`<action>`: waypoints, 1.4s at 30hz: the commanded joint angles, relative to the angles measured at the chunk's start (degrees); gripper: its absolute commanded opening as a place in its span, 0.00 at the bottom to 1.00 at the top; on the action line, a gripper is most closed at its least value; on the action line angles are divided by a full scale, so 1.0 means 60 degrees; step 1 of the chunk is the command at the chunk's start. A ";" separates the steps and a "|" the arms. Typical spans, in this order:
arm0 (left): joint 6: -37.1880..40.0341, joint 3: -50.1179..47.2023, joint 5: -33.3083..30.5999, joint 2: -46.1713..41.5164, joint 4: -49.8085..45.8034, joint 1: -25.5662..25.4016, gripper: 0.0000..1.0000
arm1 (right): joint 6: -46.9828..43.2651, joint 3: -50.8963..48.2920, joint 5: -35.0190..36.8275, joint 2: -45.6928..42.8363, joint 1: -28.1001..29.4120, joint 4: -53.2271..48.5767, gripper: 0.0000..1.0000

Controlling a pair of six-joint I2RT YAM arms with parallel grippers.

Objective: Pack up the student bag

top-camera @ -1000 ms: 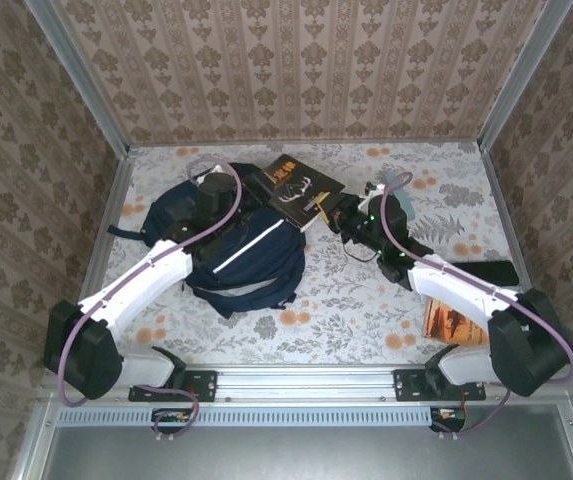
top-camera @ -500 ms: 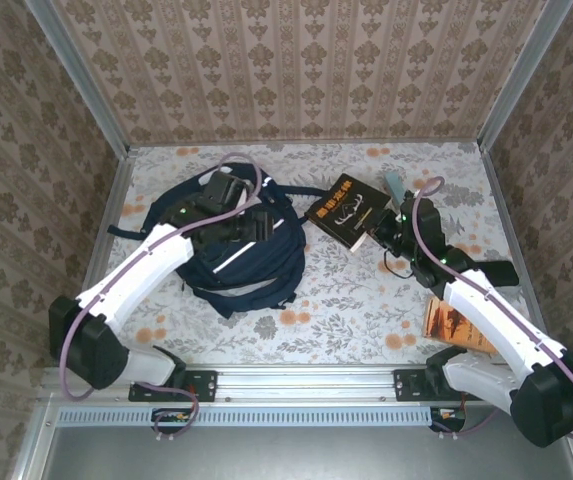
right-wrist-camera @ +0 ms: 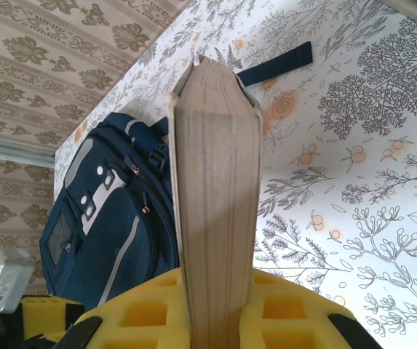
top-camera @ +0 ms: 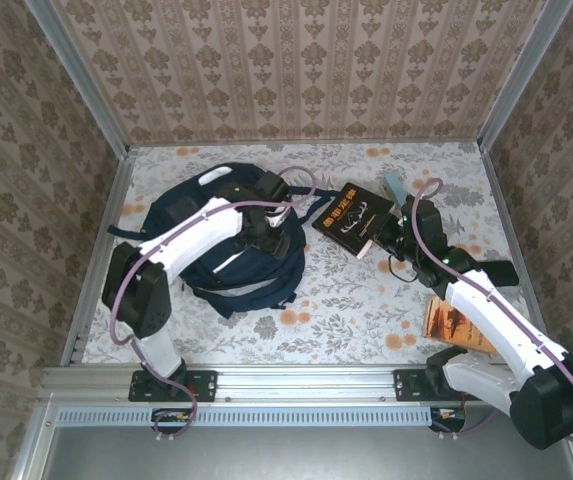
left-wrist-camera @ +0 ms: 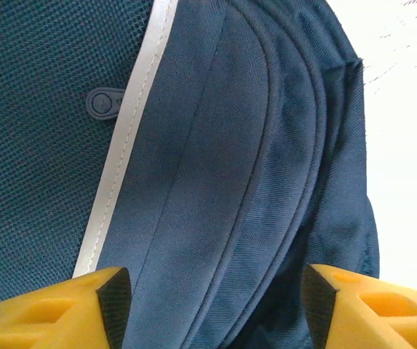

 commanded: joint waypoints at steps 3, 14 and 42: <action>0.0619 0.0651 -0.1102 0.0859 -0.1062 -0.0295 0.64 | -0.0062 0.0268 0.0062 -0.0315 -0.0100 0.0208 0.00; 0.0620 0.1255 -0.2142 0.2158 -0.1306 -0.0481 0.51 | -0.0018 0.0159 -0.0001 -0.0548 -0.0214 0.0101 0.00; -0.0093 0.0615 -0.5099 -0.1503 0.2631 -0.0972 0.04 | -0.0289 -0.0852 -0.1329 -0.2169 -0.1209 0.0103 0.00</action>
